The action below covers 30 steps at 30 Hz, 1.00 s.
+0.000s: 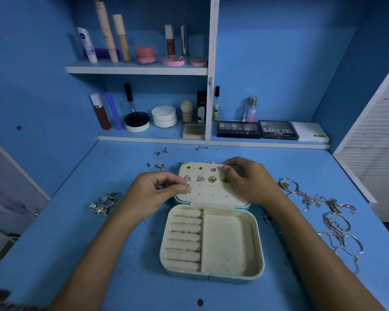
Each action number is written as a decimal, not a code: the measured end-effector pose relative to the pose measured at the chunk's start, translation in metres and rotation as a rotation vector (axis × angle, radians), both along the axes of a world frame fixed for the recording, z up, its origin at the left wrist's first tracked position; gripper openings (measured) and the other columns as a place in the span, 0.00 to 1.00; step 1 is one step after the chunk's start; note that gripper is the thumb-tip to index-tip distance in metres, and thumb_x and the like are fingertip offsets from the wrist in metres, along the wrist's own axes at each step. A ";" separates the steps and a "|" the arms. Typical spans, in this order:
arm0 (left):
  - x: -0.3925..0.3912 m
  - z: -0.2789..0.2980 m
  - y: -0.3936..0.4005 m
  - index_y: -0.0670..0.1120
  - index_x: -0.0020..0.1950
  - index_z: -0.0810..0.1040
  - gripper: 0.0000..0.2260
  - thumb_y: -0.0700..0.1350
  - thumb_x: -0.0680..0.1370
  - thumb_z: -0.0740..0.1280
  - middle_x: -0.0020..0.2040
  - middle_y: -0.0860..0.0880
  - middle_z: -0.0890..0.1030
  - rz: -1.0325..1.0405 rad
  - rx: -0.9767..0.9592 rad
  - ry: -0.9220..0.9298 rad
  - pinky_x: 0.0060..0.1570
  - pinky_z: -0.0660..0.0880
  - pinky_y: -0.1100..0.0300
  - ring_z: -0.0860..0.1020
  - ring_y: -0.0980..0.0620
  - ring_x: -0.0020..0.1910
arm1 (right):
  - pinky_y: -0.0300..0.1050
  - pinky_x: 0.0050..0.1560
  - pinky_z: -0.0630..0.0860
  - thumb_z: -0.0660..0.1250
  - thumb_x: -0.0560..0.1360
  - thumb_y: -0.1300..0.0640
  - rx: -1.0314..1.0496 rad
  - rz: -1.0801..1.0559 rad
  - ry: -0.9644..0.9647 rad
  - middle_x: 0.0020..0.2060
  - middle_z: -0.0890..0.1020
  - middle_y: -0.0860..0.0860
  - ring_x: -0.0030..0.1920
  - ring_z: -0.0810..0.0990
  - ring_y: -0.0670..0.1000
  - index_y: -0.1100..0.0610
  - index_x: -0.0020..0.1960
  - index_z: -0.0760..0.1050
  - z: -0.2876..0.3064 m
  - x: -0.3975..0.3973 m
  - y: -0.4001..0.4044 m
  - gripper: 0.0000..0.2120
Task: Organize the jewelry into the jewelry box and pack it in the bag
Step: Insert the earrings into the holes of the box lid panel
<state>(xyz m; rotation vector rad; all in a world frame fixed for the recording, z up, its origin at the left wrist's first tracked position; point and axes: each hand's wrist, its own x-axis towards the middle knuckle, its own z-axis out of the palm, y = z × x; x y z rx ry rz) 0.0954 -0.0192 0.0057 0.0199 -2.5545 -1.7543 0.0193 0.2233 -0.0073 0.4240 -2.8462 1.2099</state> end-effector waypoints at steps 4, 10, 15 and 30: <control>-0.001 -0.002 -0.003 0.54 0.44 0.87 0.06 0.42 0.73 0.76 0.43 0.49 0.86 0.008 -0.038 -0.005 0.47 0.75 0.63 0.79 0.57 0.41 | 0.33 0.44 0.70 0.63 0.81 0.47 0.006 0.000 0.006 0.46 0.82 0.42 0.49 0.78 0.44 0.51 0.59 0.80 0.000 -0.001 0.000 0.13; -0.006 -0.006 -0.002 0.56 0.44 0.87 0.06 0.43 0.72 0.76 0.42 0.41 0.83 0.057 -0.096 0.063 0.40 0.72 0.63 0.73 0.56 0.34 | 0.39 0.48 0.71 0.62 0.81 0.46 0.015 0.005 0.003 0.47 0.82 0.42 0.50 0.78 0.45 0.51 0.59 0.79 0.000 0.000 0.000 0.13; -0.004 -0.006 0.001 0.55 0.46 0.87 0.08 0.42 0.74 0.75 0.38 0.52 0.83 0.053 -0.141 0.110 0.37 0.71 0.66 0.72 0.60 0.31 | 0.40 0.49 0.72 0.63 0.81 0.46 0.008 0.006 0.012 0.48 0.83 0.44 0.50 0.79 0.46 0.51 0.59 0.79 0.000 0.000 -0.001 0.13; -0.001 0.009 0.007 0.53 0.42 0.79 0.07 0.44 0.73 0.75 0.40 0.67 0.79 0.015 -0.438 0.245 0.41 0.71 0.69 0.75 0.54 0.41 | 0.39 0.50 0.70 0.64 0.80 0.49 -0.057 -0.012 0.115 0.49 0.81 0.45 0.50 0.77 0.47 0.52 0.58 0.80 -0.001 0.002 -0.001 0.11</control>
